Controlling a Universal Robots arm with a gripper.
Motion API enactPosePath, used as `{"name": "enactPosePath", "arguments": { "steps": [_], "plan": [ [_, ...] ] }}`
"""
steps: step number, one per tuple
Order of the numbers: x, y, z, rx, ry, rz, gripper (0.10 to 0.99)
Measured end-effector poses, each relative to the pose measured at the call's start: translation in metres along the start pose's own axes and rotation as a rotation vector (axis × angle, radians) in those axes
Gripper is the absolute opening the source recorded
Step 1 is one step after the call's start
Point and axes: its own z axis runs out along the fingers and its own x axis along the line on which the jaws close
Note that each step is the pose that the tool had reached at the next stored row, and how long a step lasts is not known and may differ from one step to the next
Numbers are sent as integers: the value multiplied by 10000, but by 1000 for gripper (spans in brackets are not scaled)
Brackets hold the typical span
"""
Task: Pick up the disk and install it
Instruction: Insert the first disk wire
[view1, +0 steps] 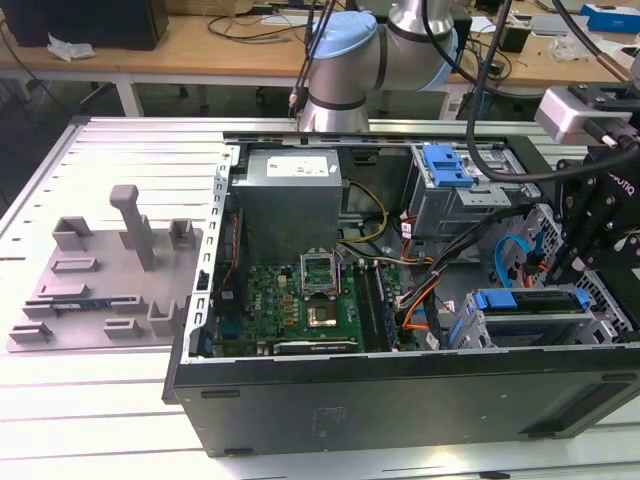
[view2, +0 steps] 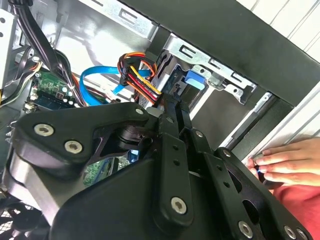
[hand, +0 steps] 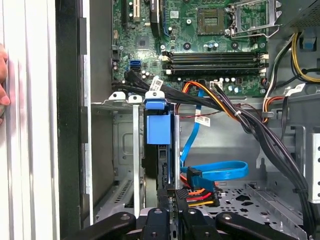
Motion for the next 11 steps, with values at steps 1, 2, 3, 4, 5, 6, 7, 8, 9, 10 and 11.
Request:
{"name": "enactPosePath", "arguments": {
  "steps": [1,2,3,4,5,6,7,8,9,10,11],
  "plan": [
    [0,0,6,3,0,-47,165],
    [0,0,7,5,1,-76,165],
    [0,0,7,7,2,-100,165],
    [0,0,8,9,1,-125,165],
    [0,0,8,11,0,-169,165],
    [0,0,8,12,0,-191,165],
    [0,0,8,14,1,-214,165],
    [0,0,8,16,1,-257,165],
    [0,0,9,18,0,-275,165],
    [-1,0,9,18,0,-280,165],
    [0,0,9,18,0,-281,165]
  ]
}}
